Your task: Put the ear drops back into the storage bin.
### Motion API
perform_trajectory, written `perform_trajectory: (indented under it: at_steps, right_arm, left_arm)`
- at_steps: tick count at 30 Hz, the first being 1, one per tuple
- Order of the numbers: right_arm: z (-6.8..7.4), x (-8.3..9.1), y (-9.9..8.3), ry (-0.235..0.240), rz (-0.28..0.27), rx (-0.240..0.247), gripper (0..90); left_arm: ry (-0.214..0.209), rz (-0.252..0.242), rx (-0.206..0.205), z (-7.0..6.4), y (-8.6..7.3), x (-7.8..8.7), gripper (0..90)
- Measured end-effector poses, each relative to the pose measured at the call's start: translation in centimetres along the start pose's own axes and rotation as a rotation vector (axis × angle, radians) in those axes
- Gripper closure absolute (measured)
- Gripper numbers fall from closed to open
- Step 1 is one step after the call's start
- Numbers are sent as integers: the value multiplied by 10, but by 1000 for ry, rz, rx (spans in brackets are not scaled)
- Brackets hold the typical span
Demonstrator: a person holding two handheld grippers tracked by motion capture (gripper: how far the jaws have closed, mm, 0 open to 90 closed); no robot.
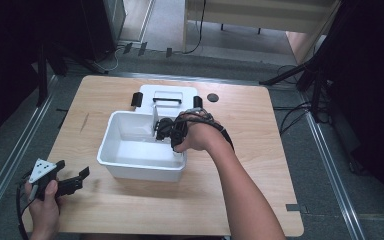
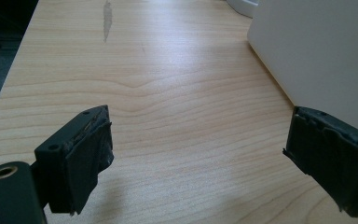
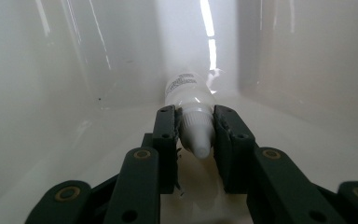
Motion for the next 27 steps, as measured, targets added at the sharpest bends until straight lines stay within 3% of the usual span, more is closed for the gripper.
perform_trajectory:
  at_steps: [7, 27]
  right_arm:
    - [2, -9, 1, -30, 29, 60, 719]
    - [3, -11, 2, -18, 36, 69, 675]
  left_arm:
    - [3, 2, 1, 0, 0, 0, 78]
    - [4, 1, 2, 0, 0, 0, 78]
Point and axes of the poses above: each handheld gripper's, and its own axes: x roughly backward along the jaws, y roughly out of its top, z roughly to its left, the point moved 5 cm from there along -x, roughly forward along the jaws, and after that the axes turned 7 degrees about y, right-handed, at the moved point
